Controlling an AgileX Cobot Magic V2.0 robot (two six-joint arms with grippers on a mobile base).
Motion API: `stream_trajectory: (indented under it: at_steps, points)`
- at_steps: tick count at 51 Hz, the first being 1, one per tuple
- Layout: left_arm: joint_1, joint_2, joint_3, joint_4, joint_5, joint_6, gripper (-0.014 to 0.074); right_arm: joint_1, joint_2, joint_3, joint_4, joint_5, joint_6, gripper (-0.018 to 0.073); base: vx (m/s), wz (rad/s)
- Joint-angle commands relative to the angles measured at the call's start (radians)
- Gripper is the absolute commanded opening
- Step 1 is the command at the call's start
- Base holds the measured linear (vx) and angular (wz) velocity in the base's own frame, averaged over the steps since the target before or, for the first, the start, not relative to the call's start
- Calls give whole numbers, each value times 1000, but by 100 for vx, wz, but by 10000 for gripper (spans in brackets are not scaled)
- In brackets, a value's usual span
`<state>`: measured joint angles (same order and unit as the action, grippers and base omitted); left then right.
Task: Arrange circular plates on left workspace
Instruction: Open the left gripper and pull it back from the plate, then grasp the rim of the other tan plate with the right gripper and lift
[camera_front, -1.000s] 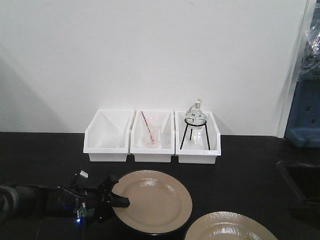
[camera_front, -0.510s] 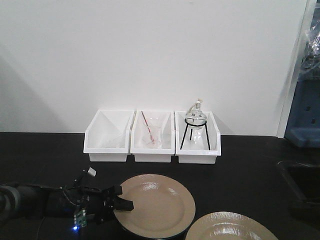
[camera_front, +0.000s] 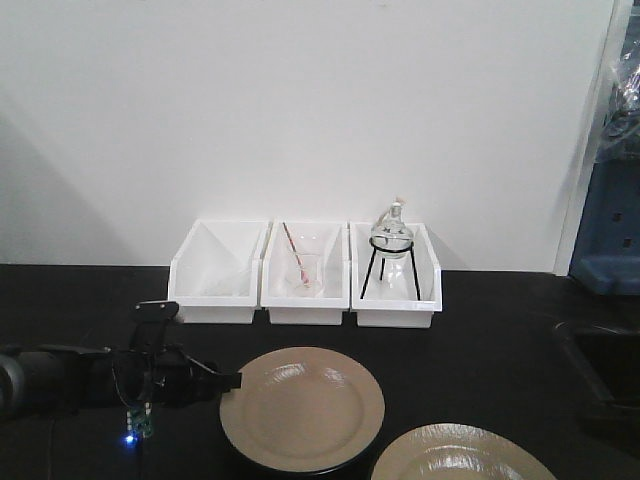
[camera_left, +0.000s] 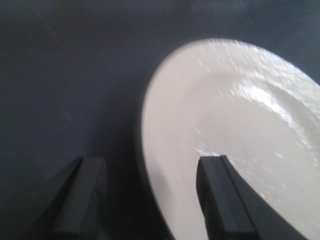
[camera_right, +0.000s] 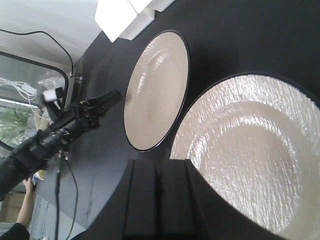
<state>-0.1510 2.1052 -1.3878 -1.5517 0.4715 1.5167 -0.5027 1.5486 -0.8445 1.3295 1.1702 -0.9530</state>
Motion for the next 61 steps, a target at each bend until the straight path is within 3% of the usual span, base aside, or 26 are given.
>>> stream_trajectory:
  at_steps: [1,9,17,24,28,37,54,61]
  points:
    - [5,-120,-31,-47,-3,24,517,-7,-28,-28,44,29,-17,-3,0,0]
    - [29,-220,-31,-46,70,-11,517,-7,-28,-28,-17,-14,-10,-3,0,0]
    - [69,-334,-31,-38,207,-61,517,-11,-28,-28,-198,-121,7,3,0,0]
    - [89,-409,-31,51,304,-114,515,-25,-28,-28,-434,-234,110,43,0,0]
    - [90,-444,-31,135,365,-165,512,-26,-28,-28,-512,-272,173,89,0,0]
    - [90,-474,-31,242,488,-262,486,-25,-28,-28,-471,-309,332,195,0,0]
    - [90,-474,-31,251,564,-281,418,-25,-28,-28,-473,-283,200,217,0,0]
    - [90,-474,-31,251,566,-281,412,-25,-28,-28,-487,-290,188,296,0,0]
